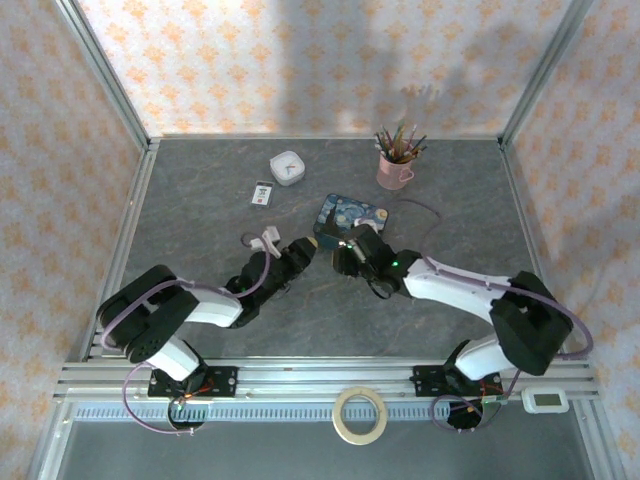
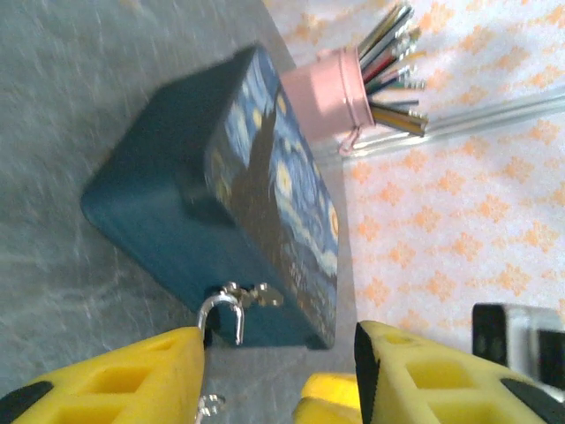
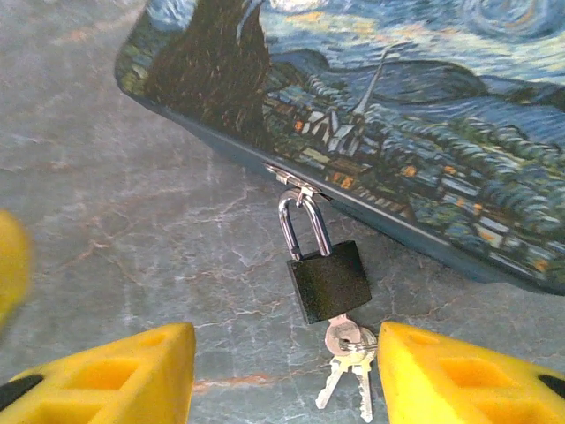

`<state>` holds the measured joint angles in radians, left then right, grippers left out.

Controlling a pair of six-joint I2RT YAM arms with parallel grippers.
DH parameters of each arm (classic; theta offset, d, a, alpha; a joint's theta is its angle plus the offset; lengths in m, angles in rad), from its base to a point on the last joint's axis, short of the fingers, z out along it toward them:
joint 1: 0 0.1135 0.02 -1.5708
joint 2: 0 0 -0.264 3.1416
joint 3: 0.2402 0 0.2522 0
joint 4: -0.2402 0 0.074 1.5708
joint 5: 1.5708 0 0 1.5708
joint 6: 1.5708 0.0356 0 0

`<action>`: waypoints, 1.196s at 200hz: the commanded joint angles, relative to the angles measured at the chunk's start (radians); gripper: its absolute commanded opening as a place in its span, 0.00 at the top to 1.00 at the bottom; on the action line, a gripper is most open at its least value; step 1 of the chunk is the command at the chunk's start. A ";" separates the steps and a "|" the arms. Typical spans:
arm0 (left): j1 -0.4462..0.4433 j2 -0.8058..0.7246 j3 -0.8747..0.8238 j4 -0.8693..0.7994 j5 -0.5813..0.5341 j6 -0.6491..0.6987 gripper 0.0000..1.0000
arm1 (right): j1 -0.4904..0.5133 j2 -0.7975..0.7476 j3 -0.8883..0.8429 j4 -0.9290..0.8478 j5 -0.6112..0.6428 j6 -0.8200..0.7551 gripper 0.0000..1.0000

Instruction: Unlock a padlock with a key

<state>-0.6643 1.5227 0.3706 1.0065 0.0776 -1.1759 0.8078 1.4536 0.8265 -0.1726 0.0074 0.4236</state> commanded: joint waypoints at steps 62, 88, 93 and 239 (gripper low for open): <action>0.187 -0.071 -0.011 -0.107 0.134 0.129 0.53 | 0.069 0.272 0.217 -0.237 0.246 -0.075 0.44; 0.193 -0.070 -0.030 -0.065 0.137 0.120 0.54 | 0.070 0.328 0.244 -0.222 0.260 -0.096 0.48; 0.195 -0.069 -0.037 -0.061 0.137 0.118 0.54 | 0.070 0.335 0.249 -0.220 0.270 -0.100 0.49; 0.205 0.068 -0.062 0.110 0.184 0.028 0.54 | 0.073 0.418 0.257 -0.170 0.335 -0.195 0.74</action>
<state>-0.4683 1.5627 0.2920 1.0321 0.2321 -1.1252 0.8791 1.8618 1.0813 -0.3542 0.2993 0.2466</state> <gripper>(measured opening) 0.465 0.302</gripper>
